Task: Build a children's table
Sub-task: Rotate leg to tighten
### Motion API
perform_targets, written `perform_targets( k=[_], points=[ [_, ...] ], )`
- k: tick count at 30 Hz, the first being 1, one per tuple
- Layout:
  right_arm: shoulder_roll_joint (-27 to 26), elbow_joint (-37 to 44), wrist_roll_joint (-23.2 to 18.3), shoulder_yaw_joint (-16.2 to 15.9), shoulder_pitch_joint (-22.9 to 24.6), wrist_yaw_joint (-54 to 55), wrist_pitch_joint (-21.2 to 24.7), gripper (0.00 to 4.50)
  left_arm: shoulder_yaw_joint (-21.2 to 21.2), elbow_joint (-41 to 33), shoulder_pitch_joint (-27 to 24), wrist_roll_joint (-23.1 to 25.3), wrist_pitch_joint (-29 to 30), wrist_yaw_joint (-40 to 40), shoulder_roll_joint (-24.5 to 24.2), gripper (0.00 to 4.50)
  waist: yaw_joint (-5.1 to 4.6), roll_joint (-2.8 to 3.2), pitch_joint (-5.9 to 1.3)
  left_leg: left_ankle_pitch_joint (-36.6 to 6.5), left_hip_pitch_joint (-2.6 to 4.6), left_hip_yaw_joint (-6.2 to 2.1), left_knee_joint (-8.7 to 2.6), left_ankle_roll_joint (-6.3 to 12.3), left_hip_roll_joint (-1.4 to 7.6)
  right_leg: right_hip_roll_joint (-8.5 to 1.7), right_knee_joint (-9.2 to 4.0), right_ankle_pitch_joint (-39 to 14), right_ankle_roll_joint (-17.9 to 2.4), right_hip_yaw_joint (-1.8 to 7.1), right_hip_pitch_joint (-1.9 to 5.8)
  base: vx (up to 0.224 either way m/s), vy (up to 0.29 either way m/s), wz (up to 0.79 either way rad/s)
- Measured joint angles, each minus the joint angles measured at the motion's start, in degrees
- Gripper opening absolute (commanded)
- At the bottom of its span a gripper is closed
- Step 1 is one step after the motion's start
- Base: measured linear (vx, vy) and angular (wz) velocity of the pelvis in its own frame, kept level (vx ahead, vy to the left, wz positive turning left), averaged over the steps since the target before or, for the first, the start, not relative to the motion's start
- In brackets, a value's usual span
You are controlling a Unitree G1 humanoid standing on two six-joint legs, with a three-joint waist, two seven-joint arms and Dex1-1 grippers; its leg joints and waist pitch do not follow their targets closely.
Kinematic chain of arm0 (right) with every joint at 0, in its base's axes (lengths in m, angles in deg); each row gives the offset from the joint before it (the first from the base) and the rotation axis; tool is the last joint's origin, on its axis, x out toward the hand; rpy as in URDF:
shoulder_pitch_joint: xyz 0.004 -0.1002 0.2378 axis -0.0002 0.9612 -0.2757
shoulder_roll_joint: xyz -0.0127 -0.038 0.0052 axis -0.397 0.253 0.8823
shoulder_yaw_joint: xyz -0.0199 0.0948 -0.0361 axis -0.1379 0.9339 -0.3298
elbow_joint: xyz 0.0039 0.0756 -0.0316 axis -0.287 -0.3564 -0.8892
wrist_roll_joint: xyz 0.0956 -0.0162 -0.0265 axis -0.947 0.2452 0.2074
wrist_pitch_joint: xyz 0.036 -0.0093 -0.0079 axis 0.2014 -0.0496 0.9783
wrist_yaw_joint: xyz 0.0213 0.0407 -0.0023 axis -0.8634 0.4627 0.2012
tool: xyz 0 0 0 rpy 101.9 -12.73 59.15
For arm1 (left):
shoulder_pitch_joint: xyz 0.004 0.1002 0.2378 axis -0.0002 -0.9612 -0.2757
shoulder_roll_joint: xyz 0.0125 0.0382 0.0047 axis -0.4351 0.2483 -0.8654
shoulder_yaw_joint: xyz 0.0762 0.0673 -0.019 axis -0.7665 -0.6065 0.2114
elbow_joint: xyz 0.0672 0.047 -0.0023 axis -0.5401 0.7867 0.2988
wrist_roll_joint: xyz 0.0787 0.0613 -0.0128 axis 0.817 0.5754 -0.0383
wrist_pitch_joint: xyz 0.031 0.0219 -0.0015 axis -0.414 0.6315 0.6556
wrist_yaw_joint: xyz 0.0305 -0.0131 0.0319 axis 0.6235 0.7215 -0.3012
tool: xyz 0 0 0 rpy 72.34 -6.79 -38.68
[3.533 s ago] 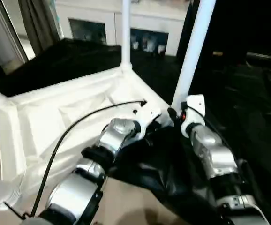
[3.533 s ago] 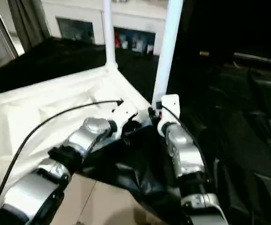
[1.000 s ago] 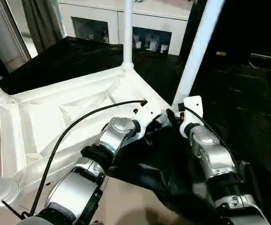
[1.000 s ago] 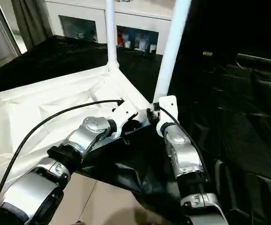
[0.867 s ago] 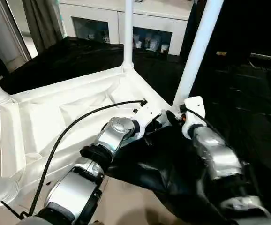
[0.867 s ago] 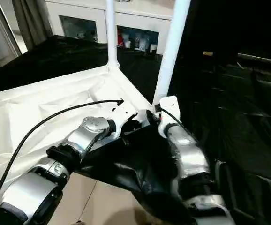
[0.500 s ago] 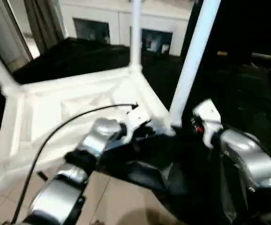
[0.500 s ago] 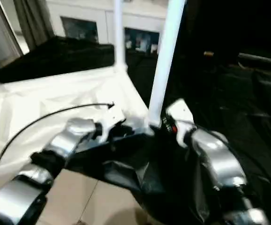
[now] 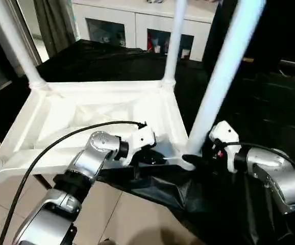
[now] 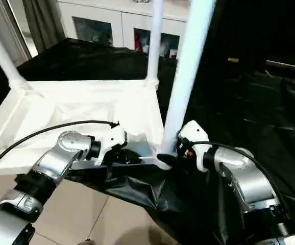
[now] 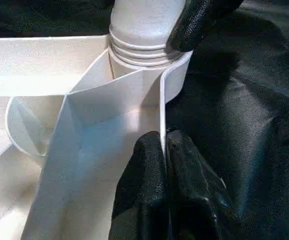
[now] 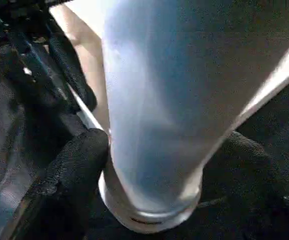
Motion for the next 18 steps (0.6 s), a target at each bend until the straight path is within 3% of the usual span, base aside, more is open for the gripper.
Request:
perform_targets(
  k=[7, 18],
  points=[
    [0.1, 0.2, 0.0, -0.2, 0.0, -0.5, 0.1, 2.71, 0.0, -0.7, -0.3, -0.1, 0.7, 0.2, -0.2, 0.0, 0.04, 0.0, 0.0, 0.0, 0.0, 0.01, 0.0, 0.0, 0.0, 0.0, 0.0, 0.0, 0.0, 0.0, -0.01, 0.0, 0.0, 0.0],
    [0.1, 1.4, -0.2, -0.4, 0.1, -1.2, 0.7, 2.17, 0.0, -1.3, -0.9, -0.1, 1.2, 0.5, -0.7, 0.0, -0.19, 0.0, 0.0, 0.0, 0.0, 0.01, 0.0, 0.0, 0.0, 0.01, 0.0, 0.0, 0.0, 0.01, -0.01, 0.0, 0.0, 0.0]
  ],
)
